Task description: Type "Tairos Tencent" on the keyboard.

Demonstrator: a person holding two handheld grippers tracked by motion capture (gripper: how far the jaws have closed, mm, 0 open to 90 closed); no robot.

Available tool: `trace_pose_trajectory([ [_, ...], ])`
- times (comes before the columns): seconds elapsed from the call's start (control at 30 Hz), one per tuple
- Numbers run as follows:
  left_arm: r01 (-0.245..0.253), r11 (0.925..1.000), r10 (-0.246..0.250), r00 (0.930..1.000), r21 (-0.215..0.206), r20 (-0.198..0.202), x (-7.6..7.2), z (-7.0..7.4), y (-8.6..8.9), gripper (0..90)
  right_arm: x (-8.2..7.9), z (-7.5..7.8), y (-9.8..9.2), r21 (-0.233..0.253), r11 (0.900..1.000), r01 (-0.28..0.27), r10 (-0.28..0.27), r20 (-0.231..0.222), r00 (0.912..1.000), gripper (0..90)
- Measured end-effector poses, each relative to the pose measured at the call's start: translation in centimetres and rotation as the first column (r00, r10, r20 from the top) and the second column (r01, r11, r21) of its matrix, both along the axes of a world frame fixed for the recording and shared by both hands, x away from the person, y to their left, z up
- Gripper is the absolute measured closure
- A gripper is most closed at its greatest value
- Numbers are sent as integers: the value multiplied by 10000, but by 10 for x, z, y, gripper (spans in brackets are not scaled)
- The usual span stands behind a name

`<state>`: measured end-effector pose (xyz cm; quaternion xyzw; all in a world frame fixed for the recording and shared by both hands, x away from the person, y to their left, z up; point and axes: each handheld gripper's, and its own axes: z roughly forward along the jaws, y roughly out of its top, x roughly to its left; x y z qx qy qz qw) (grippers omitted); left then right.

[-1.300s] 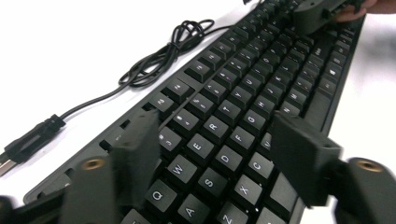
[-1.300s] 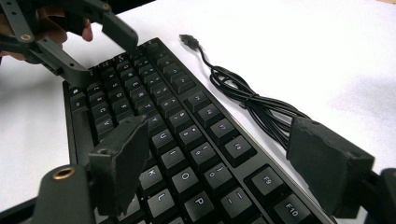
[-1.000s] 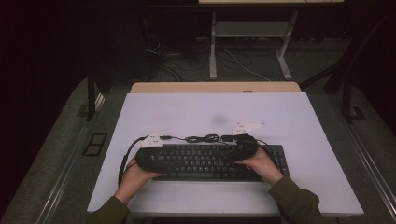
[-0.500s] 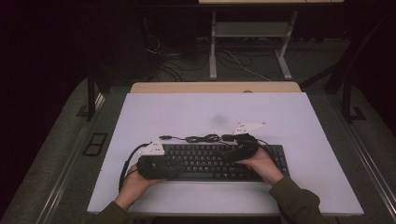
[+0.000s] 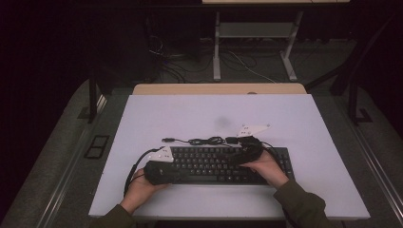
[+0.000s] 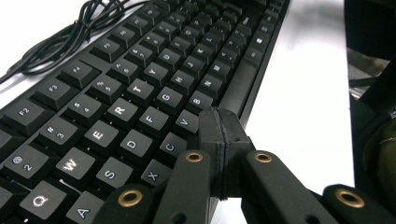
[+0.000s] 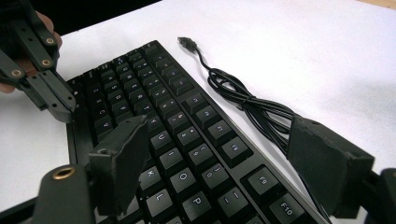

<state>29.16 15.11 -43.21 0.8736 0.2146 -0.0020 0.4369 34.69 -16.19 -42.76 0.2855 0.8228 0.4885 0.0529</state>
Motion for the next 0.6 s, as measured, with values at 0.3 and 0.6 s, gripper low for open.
trace_pose_trajectory([
  [0.3,100,9995,-98,9999,284,-75,1,-5,-4,894,0,0,0,4,10000,8,-8,-3,10000,207],
  [0.6,236,9983,-238,9997,535,35,-1,-6,-8,895,0,-1,1,-2,10000,-6,6,2,10000,207],
])
